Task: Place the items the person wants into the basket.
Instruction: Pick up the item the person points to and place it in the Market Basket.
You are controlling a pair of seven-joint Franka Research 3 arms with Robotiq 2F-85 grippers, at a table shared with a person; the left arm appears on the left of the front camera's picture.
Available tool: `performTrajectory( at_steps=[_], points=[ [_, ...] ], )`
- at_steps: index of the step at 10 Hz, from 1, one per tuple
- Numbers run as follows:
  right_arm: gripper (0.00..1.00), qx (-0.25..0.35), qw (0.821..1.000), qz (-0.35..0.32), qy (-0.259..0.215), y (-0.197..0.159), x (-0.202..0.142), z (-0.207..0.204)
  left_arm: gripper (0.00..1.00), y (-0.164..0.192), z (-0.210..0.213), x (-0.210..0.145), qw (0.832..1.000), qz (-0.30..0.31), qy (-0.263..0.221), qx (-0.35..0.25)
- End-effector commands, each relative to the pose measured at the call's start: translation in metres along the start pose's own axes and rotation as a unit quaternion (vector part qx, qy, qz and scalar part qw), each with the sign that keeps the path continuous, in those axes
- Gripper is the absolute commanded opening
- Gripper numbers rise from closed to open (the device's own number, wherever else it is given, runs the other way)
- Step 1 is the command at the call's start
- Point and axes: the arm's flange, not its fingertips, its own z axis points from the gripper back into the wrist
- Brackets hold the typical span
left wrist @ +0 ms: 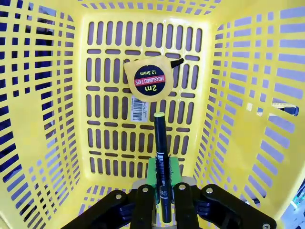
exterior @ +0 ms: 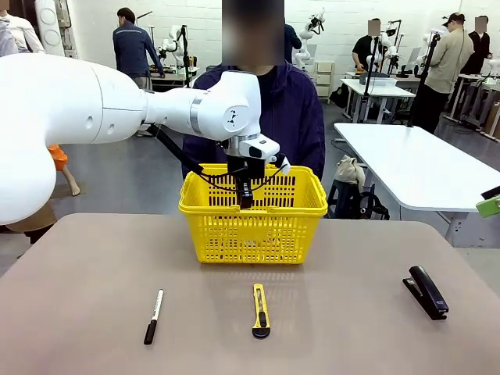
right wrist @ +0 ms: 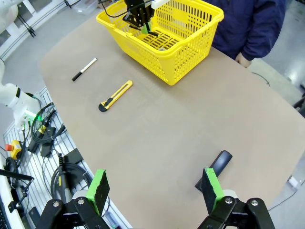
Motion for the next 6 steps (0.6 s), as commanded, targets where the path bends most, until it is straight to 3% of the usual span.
performTrajectory(
  at_steps=[1, 2, 3, 4, 5, 6],
  points=[
    [1.00, 0.004, 1.000, -0.003, 0.001, -0.0020, -0.0006, -0.0001, 0.49, 0.0073, 0.0067, 0.0049, 1.000, -0.016, 0.001, -0.006],
    [1.00, 0.004, 1.000, -0.003, 0.001, -0.0020, -0.0006, -0.0001, 0.84, 0.0073, 0.0070, 0.0051, 1.000, -0.016, 0.001, -0.005],
    [1.00, 0.004, 1.000, -0.003, 0.001, -0.0020, -0.0006, -0.0001, 0.89, 0.0072, 0.0074, 0.0050, 1.000, -0.016, 0.000, -0.005],
    [1.00, 0.004, 1.000, -0.003, 0.001, -0.0020, -0.0006, -0.0001, 0.62, 0.0073, 0.0076, 0.0049, 1.000, -0.017, -0.001, -0.005],
    [1.00, 0.004, 1.000, -0.003, 0.001, -0.0020, -0.0006, -0.0001, 1.00, 0.0074, 0.0077, 0.0050, 1.000, -0.017, 0.000, -0.005],
    [1.00, 0.004, 1.000, -0.003, 0.001, -0.0020, -0.0006, -0.0001, 1.00, 0.0073, 0.0080, 0.0051, 1.000, -0.017, 0.000, -0.005]
  ],
)
